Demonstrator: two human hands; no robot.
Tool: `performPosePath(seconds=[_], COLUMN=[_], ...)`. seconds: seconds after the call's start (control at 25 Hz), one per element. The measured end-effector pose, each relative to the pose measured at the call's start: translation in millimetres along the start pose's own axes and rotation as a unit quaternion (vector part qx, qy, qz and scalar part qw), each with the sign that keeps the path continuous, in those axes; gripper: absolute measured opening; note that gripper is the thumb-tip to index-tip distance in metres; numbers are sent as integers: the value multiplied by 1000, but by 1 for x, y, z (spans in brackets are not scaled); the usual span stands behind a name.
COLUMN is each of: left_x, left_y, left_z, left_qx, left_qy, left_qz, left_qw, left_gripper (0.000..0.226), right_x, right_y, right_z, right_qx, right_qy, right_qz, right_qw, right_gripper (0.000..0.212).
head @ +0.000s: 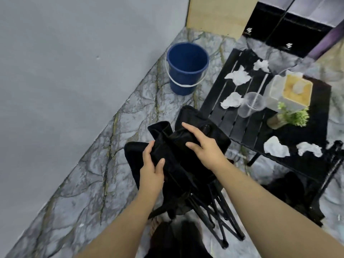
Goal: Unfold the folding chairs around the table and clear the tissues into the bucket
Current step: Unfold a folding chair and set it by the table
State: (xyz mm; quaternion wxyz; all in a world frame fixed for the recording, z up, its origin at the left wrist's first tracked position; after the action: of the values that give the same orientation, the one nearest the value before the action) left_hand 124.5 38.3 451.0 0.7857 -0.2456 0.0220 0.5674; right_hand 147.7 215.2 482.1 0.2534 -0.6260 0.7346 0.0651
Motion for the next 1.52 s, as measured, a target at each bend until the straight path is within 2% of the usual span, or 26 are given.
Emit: performPosePath(seconds=[0.24, 0.36, 0.48, 0.76, 0.96, 1.12, 1.24, 1.32, 1.52], left_x=[0, 4, 7, -12, -78, -115, -124, -128, -144], left_y=[-79, -119, -157, -218, -237, -242, -245, -244, -253], left_z=[70, 82, 80, 63, 52, 42, 42, 37, 8], left_qx=[135, 174, 180, 208, 218, 202, 217, 202, 173], left_qy=[119, 143, 110, 134, 122, 138, 158, 189, 286], left_qz=[-90, -107, -143, -170, -146, -109, -74, -95, -160], left_qw=[980, 968, 967, 954, 957, 963, 960, 956, 929], left_gripper=[56, 61, 72, 59, 68, 50, 34, 29, 24], right_x=[-88, -110, -120, -114, -87, -52, -29, -13, 28], right_y=[-135, -214, -290, -420, -485, -519, -529, -535, -555], right_z=[-14, -3, 8, 8, -10, -14, -16, -8, 10], right_qx=[-11, -12, 15, 63, 86, 131, 161, 200, 259], right_qy=[52, 75, 90, 86, 75, 65, 22, 2, -5], right_qz=[150, 189, 226, 313, 425, 458, 477, 476, 403], right_qw=[987, 979, 970, 944, 898, 877, 864, 857, 878], right_gripper=[61, 62, 56, 33, 43, 44, 30, 28, 30])
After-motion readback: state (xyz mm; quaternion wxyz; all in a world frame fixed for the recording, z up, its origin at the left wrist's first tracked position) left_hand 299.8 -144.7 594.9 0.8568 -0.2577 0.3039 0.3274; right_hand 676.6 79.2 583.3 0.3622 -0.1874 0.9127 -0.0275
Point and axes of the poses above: each hand's wrist, its own y-axis towards the middle knuckle, its own x-axis out of the palm, z = x × y, the point moved 2 cm from there along y, towards the middle knuckle, and after that the axes turned 5 degrees about -x, right-handed, at the moved point
